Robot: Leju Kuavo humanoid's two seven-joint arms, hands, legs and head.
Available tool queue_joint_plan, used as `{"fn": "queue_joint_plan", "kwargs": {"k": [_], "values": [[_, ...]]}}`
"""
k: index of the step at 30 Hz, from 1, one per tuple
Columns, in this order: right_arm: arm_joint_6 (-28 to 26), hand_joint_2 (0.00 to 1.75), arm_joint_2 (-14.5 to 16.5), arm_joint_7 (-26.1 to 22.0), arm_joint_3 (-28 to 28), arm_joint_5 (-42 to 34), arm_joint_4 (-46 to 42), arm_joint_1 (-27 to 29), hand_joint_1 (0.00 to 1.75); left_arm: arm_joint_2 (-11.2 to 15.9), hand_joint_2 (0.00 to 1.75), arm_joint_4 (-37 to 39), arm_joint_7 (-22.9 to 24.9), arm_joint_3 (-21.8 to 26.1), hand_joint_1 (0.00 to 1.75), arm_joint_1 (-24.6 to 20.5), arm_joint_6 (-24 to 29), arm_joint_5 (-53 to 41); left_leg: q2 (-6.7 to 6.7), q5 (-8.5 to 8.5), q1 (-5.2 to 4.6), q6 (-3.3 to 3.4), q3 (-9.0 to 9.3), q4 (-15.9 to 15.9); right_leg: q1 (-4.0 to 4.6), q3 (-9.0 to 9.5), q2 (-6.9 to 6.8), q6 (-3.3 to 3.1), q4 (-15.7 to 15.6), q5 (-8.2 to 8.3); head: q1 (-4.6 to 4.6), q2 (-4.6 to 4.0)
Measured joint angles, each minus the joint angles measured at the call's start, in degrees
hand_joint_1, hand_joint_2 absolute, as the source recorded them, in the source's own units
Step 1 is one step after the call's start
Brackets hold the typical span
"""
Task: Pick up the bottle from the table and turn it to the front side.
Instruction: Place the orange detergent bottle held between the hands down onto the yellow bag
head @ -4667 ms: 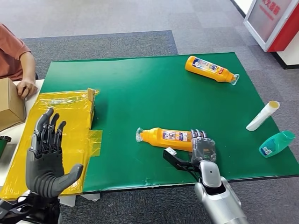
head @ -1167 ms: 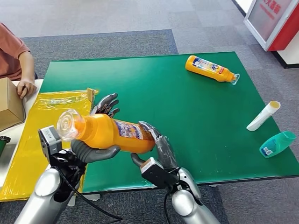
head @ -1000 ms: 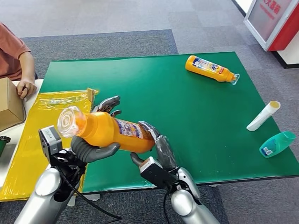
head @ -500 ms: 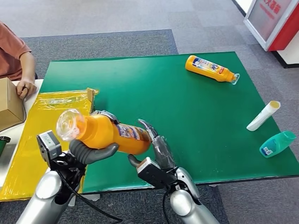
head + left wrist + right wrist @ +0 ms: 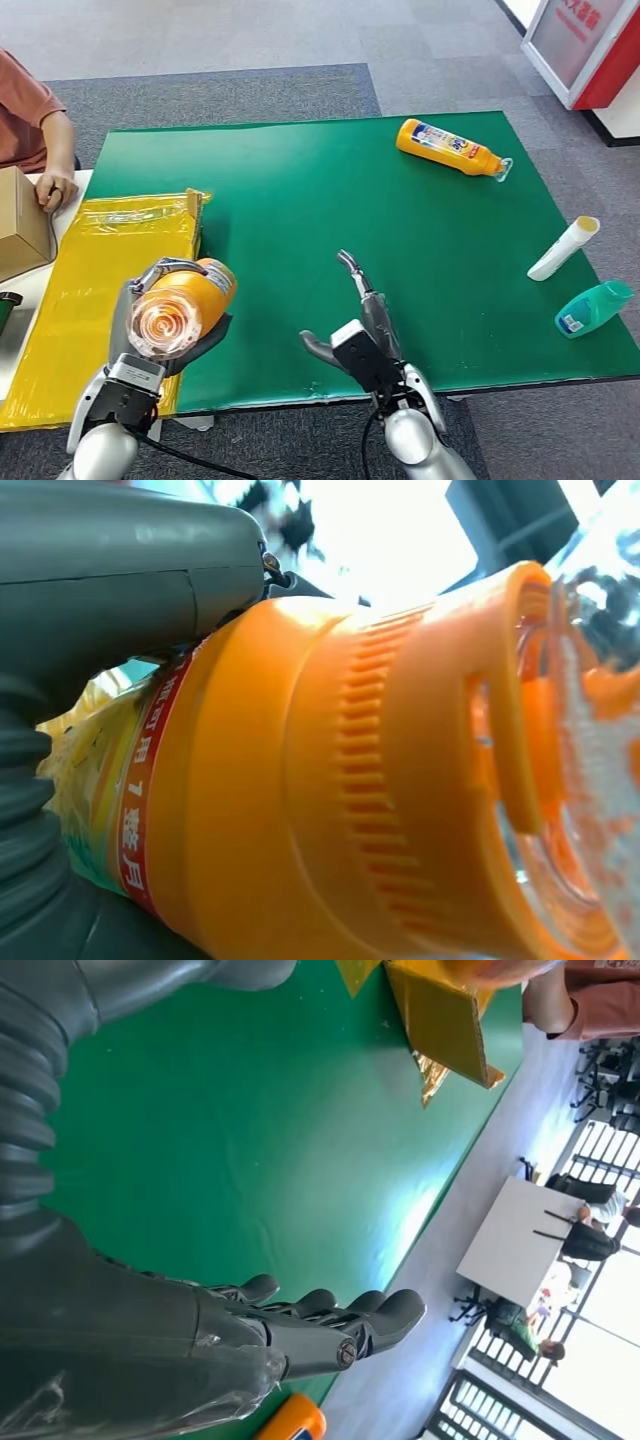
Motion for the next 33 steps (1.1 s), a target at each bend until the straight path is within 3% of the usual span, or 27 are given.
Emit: {"fn": "queue_joint_plan", "kwargs": {"k": [4,7,11,14,19,33], "values": [[-0.42,1.75,0.0,0.07,-2.23,0.02,-2.79,1.21,0.0,-0.9,1.75,-1.06,1.83,2.68,1.75,2.96,10.69,-16.23,0.0,0.0,0.0,0.0,0.0,0.0,0.0,0.0,-0.01,0.0,0.0,-0.01,-0.01,0.0],[-0.74,1.75,0.0,-0.01,-3.59,0.01,-5.14,1.55,0.0,-1.65,1.75,-1.17,4.4,5.21,1.75,4.35,15.36,-26.69,0.0,0.0,0.0,0.0,0.0,0.0,0.0,-0.01,0.0,0.0,0.0,-0.01,0.0,0.0],[-0.96,1.75,0.0,-1.32,-4.42,-1.16,-7.99,1.48,0.0,-2.19,0.0,0.7,9.39,8.7,1.75,4.19,18.3,-40.09,0.0,0.0,0.0,0.0,0.0,0.0,0.0,-0.01,-0.01,0.0,0.0,0.0,0.01,0.0],[-1.64,1.75,0.0,-3.2,-4.47,-2.98,-10.57,0.93,0.0,-2.02,0.0,6.77,11.78,12.21,1.75,2.71,19.61,-47.76,0.0,0.03,0.0,-0.03,0.02,0.0,0.01,-0.02,0.01,-0.04,0.0,0.03,-0.01,0.0],[-2.89,1.75,0.0,-4.73,-4.42,-4.28,-14.18,0.04,0.0,-1.24,0.0,15.81,12.55,15.75,1.75,0.81,19.41,-52.95,0.0,0.09,0.01,-0.01,0.02,0.0,0.02,-0.02,-0.01,-0.05,0.01,0.04,-0.01,0.0],[-3.07,1.75,-0.04,-6.4,-2.83,-6.14,-16.24,-2.12,0.0,3.73,0.0,34.13,13.76,15.84,1.75,-5.62,17.05,-60.1,0.01,0.09,0.01,-0.01,0.01,0.0,0.02,-0.03,0.0,-0.05,0.01,0.03,0.0,0.0]]}}
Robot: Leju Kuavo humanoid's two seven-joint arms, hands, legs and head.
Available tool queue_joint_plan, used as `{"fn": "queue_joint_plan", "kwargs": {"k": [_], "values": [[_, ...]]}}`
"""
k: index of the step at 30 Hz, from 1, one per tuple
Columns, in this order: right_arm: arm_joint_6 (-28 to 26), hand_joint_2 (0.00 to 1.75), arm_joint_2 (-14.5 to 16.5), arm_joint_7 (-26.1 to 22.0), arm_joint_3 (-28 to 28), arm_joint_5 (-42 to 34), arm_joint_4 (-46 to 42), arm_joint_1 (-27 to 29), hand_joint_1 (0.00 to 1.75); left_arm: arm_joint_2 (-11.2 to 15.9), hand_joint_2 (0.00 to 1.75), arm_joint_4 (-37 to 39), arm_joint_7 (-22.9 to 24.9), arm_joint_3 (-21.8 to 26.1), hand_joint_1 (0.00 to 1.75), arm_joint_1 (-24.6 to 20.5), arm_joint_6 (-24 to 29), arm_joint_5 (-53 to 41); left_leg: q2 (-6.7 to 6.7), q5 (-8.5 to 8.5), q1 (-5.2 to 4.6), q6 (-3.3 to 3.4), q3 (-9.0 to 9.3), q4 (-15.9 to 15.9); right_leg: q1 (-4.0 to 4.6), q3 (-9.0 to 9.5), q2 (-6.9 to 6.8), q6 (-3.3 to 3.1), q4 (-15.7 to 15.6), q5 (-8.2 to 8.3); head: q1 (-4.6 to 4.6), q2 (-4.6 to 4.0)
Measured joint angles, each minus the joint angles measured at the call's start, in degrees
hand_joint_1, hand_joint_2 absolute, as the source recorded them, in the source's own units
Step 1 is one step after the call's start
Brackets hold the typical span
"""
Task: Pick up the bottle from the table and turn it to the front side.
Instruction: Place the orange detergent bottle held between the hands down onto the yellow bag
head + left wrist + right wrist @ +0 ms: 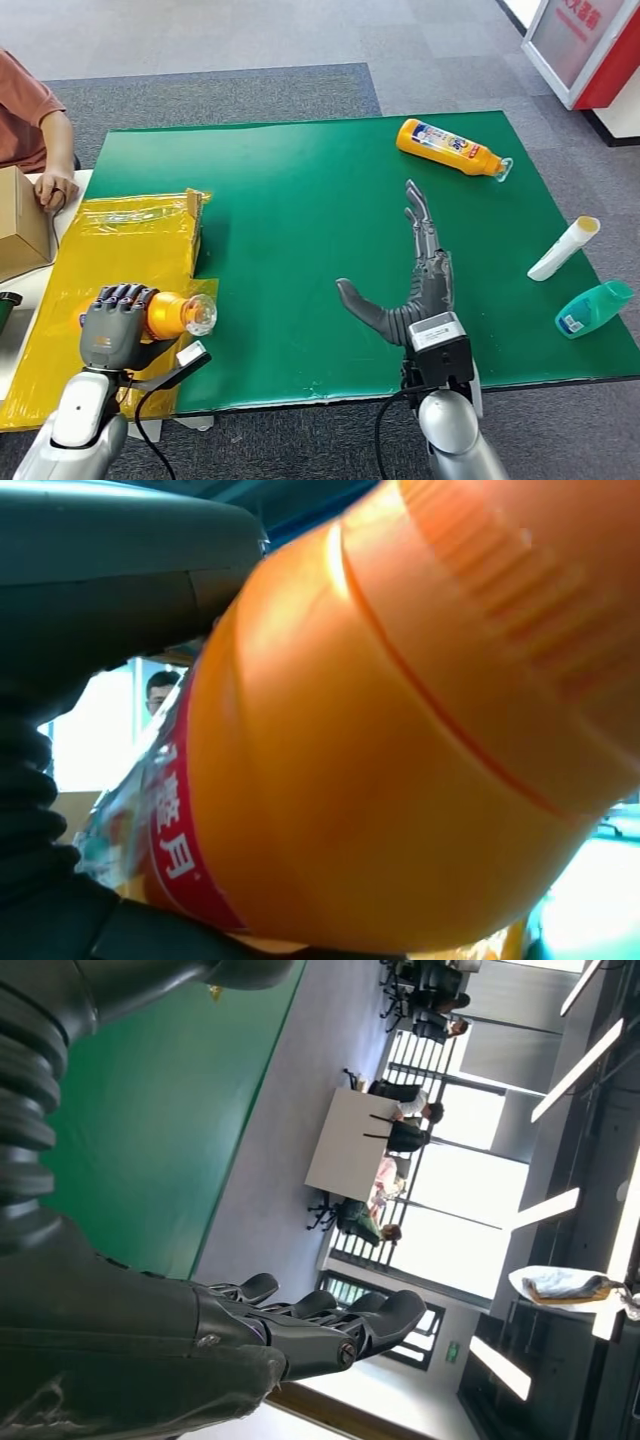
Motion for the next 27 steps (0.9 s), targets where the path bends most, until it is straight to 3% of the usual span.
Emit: {"fn": "queue_joint_plan", "kwargs": {"k": [2,6,14,27], "values": [[0.08,1.75,-0.02,0.01,0.27,-0.03,0.0,-0.27,0.0,0.4,0.0,1.6,-0.01,-0.21,1.75,-1.03,-0.08,-0.13,0.0,0.0,0.0,0.0,0.0,0.0,0.0,0.01,0.0,0.0,0.0,0.0,-0.01,0.0],[0.14,1.75,-0.06,0.04,0.99,-0.1,0.01,-0.59,0.0,1.28,0.0,4.8,0.52,-0.67,0.04,-3.02,1.46,-0.45,0.0,0.0,0.0,0.0,0.01,0.0,0.0,0.02,0.0,0.0,0.0,0.01,0.0,0.0],[1.12,1.75,-0.3,1.1,2.43,0.02,0.85,-1.23,0.0,2.18,0.0,7.49,1.21,-1.8,0.0,-3.61,5.9,-0.59,0.0,0.0,0.0,0.0,0.0,0.0,0.0,0.02,0.0,0.0,0.01,0.0,0.0,0.0],[1.07,1.75,-0.65,1.76,3.76,0.97,1.75,-1.52,0.0,1.32,0.0,2.82,-1.23,-2.9,0.0,-0.36,6.44,-0.02,0.0,-0.02,0.0,0.0,0.0,0.0,0.0,0.01,0.0,0.01,0.0,-0.01,-0.01,0.0]]}}
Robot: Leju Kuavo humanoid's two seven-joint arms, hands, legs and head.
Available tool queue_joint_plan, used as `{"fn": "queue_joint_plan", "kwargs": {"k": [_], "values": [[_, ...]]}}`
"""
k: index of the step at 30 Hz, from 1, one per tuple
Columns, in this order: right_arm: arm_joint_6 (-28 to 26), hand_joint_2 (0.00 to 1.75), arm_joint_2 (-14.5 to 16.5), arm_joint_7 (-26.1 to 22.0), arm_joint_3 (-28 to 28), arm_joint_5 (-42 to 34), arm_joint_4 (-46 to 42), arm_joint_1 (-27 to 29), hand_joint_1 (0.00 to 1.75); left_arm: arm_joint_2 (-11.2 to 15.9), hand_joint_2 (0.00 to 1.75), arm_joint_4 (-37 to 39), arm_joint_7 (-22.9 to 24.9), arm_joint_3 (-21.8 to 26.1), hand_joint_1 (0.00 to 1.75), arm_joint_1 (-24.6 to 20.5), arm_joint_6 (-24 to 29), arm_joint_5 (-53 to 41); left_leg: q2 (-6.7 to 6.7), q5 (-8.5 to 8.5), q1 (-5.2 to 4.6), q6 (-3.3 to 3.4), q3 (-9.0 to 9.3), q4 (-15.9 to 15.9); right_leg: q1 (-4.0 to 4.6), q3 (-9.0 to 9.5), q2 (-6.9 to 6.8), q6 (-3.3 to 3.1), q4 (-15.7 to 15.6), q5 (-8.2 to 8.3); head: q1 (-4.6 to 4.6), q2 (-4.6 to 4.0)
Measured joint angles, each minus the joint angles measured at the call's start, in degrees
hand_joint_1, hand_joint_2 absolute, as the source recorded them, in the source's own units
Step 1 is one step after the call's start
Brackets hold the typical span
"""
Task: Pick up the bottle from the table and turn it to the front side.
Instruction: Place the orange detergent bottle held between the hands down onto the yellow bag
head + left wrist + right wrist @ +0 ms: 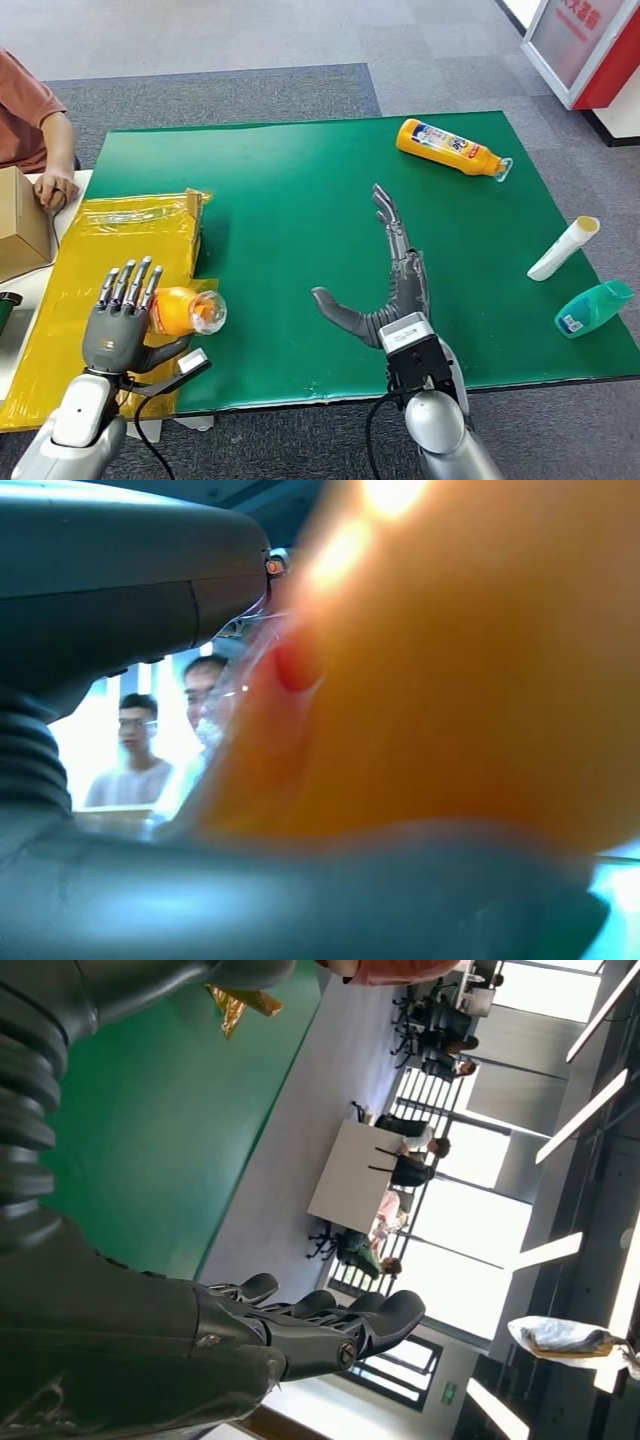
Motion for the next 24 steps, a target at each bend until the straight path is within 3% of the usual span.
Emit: {"fn": "queue_joint_plan", "kwargs": {"k": [8,17,20,24], "values": [[-0.4,1.75,-0.42,0.39,0.33,0.91,-0.01,0.49,0.0,-2.76,0.0,-7.72,-3.43,0.04,0.0,4.29,0.02,2.32,0.0,-0.03,-0.01,0.02,0.0,0.0,-0.01,0.0,0.0,0.01,-0.01,-0.01,0.0,0.0],[-1.02,1.75,-0.93,0.39,0.3,1.43,-0.35,1.39,0.0,-3.97,0.0,-9.99,-5.12,0.02,0.0,4.72,0.02,8.61,0.0,-0.02,0.01,0.0,0.0,0.0,0.01,-0.01,0.0,0.0,0.0,0.0,0.01,0.0],[-1.07,1.75,-1.0,0.5,0.28,2.09,-0.63,1.87,0.0,-4.31,0.0,-10.7,-7.62,0.02,0.0,4.85,-0.43,16.4,0.0,-0.02,0.01,0.01,0.0,0.0,0.0,-0.01,0.0,0.01,0.0,0.0,0.01,0.0],[-1.2,1.75,-1.02,0.81,-0.01,3.42,-1.59,3.16,0.0,-5.83,0.0,-14.59,-13.74,0.09,0.0,5.79,-4.85,34.94,-0.01,-0.04,0.0,0.03,-0.01,0.0,0.0,0.0,-0.01,0.02,-0.01,-0.02,0.01,0.0]]}}
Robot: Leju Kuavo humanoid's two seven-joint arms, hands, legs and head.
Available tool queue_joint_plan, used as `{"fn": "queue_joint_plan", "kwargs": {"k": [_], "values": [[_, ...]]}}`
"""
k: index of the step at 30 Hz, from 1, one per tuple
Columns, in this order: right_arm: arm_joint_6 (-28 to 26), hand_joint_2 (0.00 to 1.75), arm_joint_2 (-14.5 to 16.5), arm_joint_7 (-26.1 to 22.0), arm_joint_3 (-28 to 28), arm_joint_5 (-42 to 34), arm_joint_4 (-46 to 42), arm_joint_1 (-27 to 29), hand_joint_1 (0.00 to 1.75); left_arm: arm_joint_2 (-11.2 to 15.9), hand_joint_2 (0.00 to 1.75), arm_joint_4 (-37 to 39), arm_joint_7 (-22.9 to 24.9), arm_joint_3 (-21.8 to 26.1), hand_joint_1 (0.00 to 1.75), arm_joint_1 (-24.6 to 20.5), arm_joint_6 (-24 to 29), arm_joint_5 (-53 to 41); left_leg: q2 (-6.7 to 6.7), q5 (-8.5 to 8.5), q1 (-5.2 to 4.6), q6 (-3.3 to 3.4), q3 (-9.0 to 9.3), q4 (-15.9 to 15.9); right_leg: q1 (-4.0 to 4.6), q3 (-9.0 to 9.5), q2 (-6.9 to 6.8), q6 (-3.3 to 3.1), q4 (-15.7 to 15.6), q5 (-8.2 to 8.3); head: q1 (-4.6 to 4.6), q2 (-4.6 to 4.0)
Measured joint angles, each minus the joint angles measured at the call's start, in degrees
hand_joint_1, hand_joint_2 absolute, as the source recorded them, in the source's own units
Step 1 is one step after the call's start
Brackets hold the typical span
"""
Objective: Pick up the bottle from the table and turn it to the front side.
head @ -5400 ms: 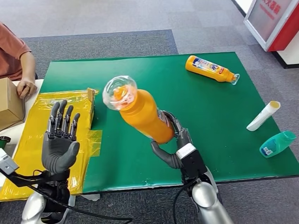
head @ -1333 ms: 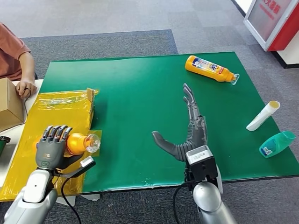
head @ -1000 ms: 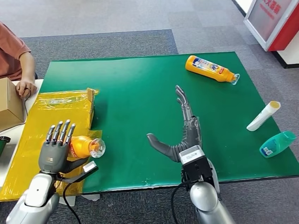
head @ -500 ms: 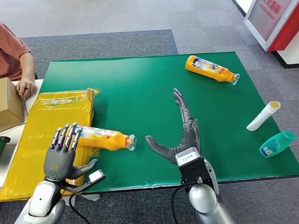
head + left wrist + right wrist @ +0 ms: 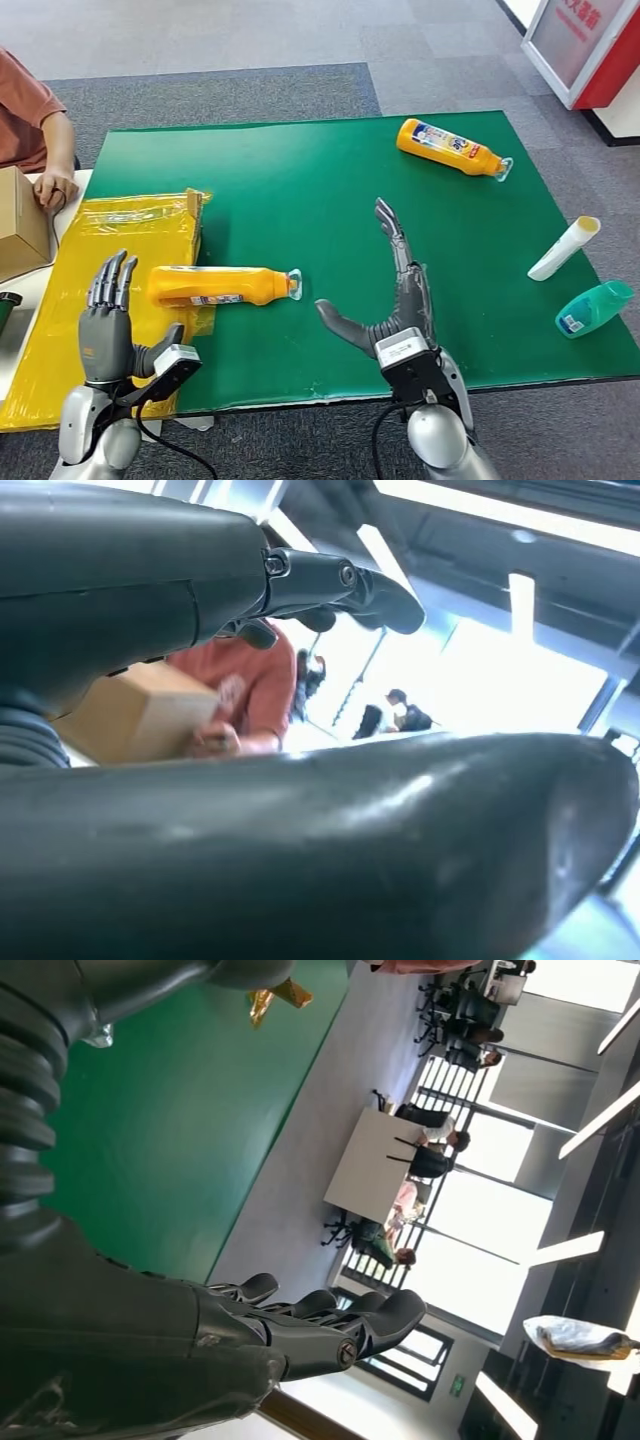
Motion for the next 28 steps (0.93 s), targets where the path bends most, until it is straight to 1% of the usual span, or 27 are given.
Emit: {"fn": "queue_joint_plan", "kwargs": {"k": [4,7,13,16,18,22,28], "values": [[-0.44,1.75,0.0,0.12,-0.63,0.94,-1.07,1.54,0.0,-2.16,0.0,-5.42,-4.42,0.35,0.0,1.56,-8.0,17.47,0.0,-0.06,-0.01,-0.02,0.0,0.0,-0.01,0.0,0.0,0.01,-0.01,-0.01,0.0,0.0],[-1.03,1.75,0.0,0.12,-1.33,1.42,-1.81,2.73,0.0,-3.67,0.0,-9.3,-6.03,1.04,0.0,3.08,-14.05,28.98,0.0,-0.09,0.0,-0.04,0.0,0.0,-0.01,0.0,0.01,0.01,-0.01,-0.03,-0.01,0.0],[-1.48,1.75,-0.02,0.15,-2.32,0.75,-2.67,4.79,0.0,-6.4,0.0,-14.58,-5.93,2.05,0.0,6.51,-22.19,45.31,0.0,-0.1,0.0,-0.06,0.0,0.0,0.0,-0.01,0.01,-0.02,-0.01,-0.05,0.0,0.0],[0.55,1.75,-0.24,-0.37,-2.56,-2.95,-2.77,5.84,0.0,-7.84,0.0,-15.96,-5.52,1.81,0.0,8.3,-26.71,54.89,0.0,-0.1,0.0,-0.06,0.0,0.0,0.0,0.0,0.01,-0.02,-0.01,-0.05,-0.01,0.0],[2.48,1.75,-0.56,-1.16,-2.59,-5.88,-2.78,6.48,0.0,-8.7,0.0,-16.24,-5.72,1.08,0.0,9.41,-28.5,59.65,0.0,-0.11,0.0,-0.04,0.0,0.0,-0.01,0.0,0.01,-0.01,-0.01,-0.06,-0.01,0.0],[5.14,1.75,-1.11,-2.2,-2.6,-9.68,-2.82,7.33,0.0,-9.88,1.75,-16.82,-6.88,-0.97,0.0,11.23,-29.35,63.95,0.0,-0.13,-0.01,-0.02,0.0,0.0,-0.01,0.01,0.0,0.0,-0.02,-0.06,0.0,0.0],[8.14,1.75,-1.54,-2.55,-2.65,-13.0,-2.87,7.91,0.0,-10.29,1.75,-18.43,-7.65,-3.4,0.0,13.24,-29.57,66.04,0.0,-0.13,0.0,-0.03,0.01,0.0,-0.01,0.0,0.01,-0.01,-0.02,-0.06,-0.01,0.0]]}}
